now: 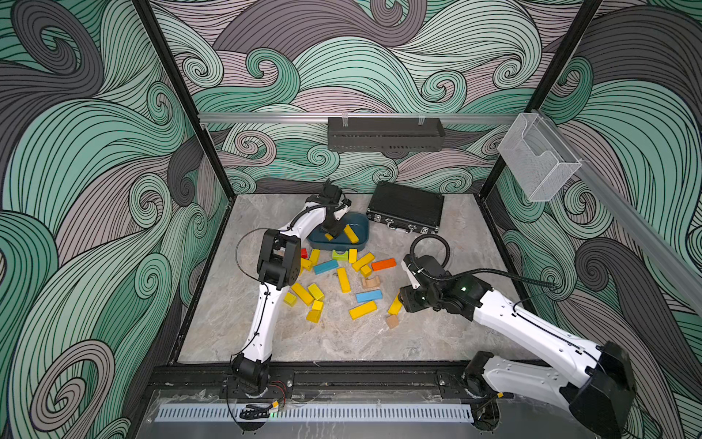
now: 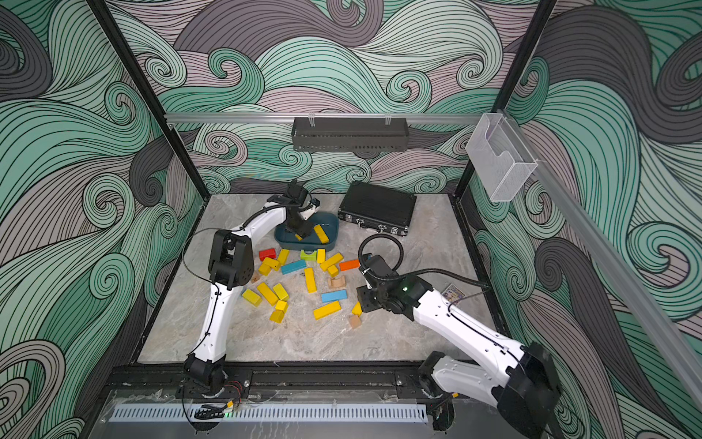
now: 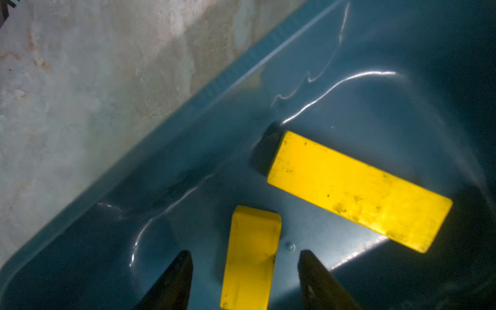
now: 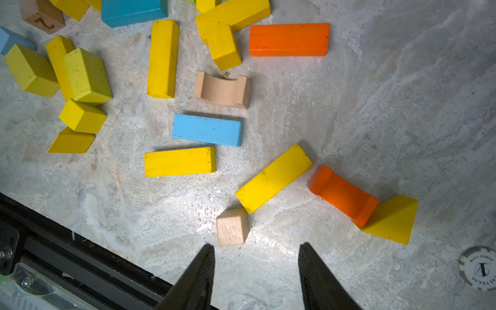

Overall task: Pick out the yellow building blocks
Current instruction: Place the building block in the storage box, then pick up the building block from the center of the board.

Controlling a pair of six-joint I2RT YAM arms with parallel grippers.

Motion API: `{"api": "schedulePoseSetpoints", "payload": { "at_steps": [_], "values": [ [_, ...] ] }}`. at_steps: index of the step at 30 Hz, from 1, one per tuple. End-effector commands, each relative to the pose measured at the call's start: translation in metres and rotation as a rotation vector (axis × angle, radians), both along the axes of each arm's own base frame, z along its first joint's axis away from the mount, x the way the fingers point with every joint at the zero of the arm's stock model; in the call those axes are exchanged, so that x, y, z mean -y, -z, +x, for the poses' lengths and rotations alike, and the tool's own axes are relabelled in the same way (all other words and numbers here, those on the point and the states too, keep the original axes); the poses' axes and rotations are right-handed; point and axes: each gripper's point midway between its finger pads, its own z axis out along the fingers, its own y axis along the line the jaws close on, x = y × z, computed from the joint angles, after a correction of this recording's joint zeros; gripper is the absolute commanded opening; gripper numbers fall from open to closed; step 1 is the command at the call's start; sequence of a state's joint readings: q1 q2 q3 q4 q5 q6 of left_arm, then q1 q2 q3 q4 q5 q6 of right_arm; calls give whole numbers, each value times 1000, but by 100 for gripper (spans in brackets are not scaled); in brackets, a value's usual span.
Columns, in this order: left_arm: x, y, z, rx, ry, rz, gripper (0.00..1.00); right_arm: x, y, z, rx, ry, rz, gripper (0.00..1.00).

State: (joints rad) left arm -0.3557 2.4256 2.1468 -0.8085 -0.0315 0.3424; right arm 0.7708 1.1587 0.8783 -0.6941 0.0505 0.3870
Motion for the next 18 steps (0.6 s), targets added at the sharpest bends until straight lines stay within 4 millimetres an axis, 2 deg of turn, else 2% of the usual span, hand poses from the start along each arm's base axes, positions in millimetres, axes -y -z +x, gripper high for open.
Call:
{"api": "schedulePoseSetpoints", "payload": {
  "at_steps": [1,5,7,10,13,16,18],
  "values": [
    [-3,-77,0,99,-20,-46,68,-21,-8,12,46,-40,7,53],
    [-11,-145,-23,155,-60,-91,69,-49,-1,22,41,-90,1,53],
    [-18,-183,-45,182,-84,-128,70,-64,4,28,38,-114,-9,55],
    [-34,-223,-92,201,-107,-172,75,-86,13,39,33,-135,-22,58],
    [-56,-242,-144,224,-126,-219,85,-106,22,51,22,-144,-22,59],
    [-83,-249,-192,278,-160,-286,93,-126,33,62,0,-161,-32,60],
    [-96,-245,-222,301,-154,-296,99,-137,40,68,-6,-167,-48,60]
  ]
}}
